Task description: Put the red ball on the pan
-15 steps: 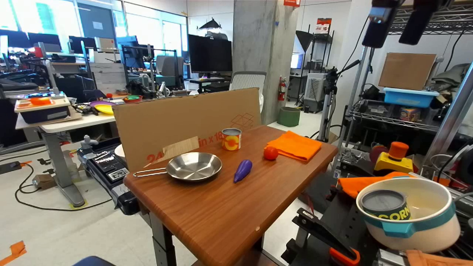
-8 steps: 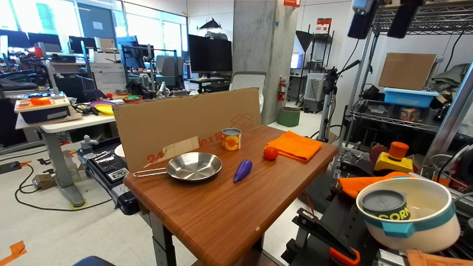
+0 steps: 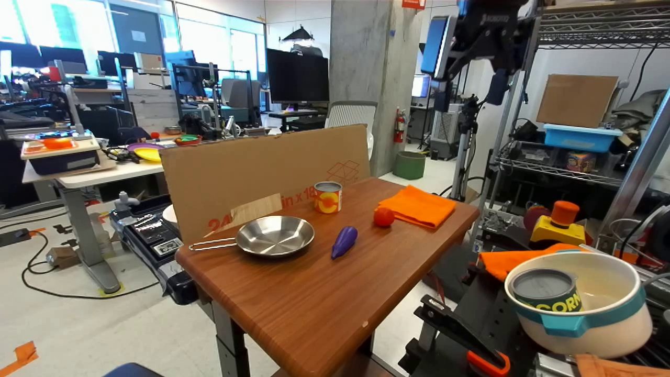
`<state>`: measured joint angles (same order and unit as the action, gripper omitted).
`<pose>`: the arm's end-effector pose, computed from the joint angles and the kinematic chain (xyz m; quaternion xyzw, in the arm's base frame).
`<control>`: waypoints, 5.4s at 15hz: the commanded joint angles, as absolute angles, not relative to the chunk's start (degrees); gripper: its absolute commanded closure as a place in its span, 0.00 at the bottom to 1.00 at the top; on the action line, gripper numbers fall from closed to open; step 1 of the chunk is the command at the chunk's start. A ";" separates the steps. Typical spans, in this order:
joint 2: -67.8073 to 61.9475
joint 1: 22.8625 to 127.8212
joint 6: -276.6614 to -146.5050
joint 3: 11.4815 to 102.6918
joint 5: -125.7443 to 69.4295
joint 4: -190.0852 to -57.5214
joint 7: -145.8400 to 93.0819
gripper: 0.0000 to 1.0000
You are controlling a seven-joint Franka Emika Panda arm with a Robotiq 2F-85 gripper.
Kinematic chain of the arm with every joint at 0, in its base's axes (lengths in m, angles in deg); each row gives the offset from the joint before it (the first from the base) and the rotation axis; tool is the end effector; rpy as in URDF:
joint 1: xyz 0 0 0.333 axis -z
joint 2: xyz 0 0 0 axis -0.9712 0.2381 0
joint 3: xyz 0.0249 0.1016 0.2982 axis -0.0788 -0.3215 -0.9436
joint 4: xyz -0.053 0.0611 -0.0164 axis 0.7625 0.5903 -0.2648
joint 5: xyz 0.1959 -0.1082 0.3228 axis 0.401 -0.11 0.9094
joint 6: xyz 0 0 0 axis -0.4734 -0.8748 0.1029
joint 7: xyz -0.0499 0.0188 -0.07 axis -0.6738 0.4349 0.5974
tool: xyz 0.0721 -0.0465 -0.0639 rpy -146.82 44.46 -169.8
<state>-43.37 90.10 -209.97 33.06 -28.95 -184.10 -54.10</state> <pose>0.3928 0.0354 0.3698 0.9715 -0.2160 0.0525 0.0819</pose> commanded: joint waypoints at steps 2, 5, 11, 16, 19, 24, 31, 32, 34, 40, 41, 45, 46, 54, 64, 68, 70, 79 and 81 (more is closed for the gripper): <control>-24.96 97.12 -212.43 31.75 -36.16 -172.68 -58.17 0.00; -14.58 90.58 -211.07 39.92 -41.32 -165.22 -60.38 0.00; 1.91 80.47 -209.57 50.45 -37.69 -151.86 -55.00 0.00; 13.07 76.59 -207.17 54.90 -35.30 -142.53 -50.82 0.00; 18.45 75.87 -203.56 56.06 -33.13 -137.61 -47.34 0.00; 23.85 74.29 -197.14 56.61 -32.38 -131.87 -44.51 0.35; 19.03 70.82 -198.93 58.03 -34.18 -135.33 -46.22 0.78; 17.63 70.18 -199.33 58.02 -34.54 -136.44 -46.36 0.78; 13.10 67.77 -200.50 57.93 -36.04 -139.99 -47.90 0.78; 9.53 62.34 -197.69 55.35 -36.86 -136.03 -51.30 0.78; 9.87 61.74 -197.51 55.07 -36.84 -134.93 -51.76 0.78; 13.27 59.91 -198.16 54.79 -37.33 -130.98 -53.17 0.78; 14.40 59.48 -198.96 54.91 -37.72 -130.12 -53.40 0.78; 25.59 57.94 -197.23 55.22 -37.49 -119.30 -52.00 0.78; 35.64 58.24 -191.87 54.94 -35.16 -108.64 -48.79 0.78; 35.98 57.97 -186.99 55.18 -35.90 -107.02 -47.66 0.27; 33.92 57.81 -186.60 55.18 -36.63 -109.08 -46.86 0.13; 23.62 57.53 -189.49 54.61 -36.80 -119.34 -48.96 0.00; 18.83 58.02 -189.55 54.39 -36.08 -123.69 -50.20 0.00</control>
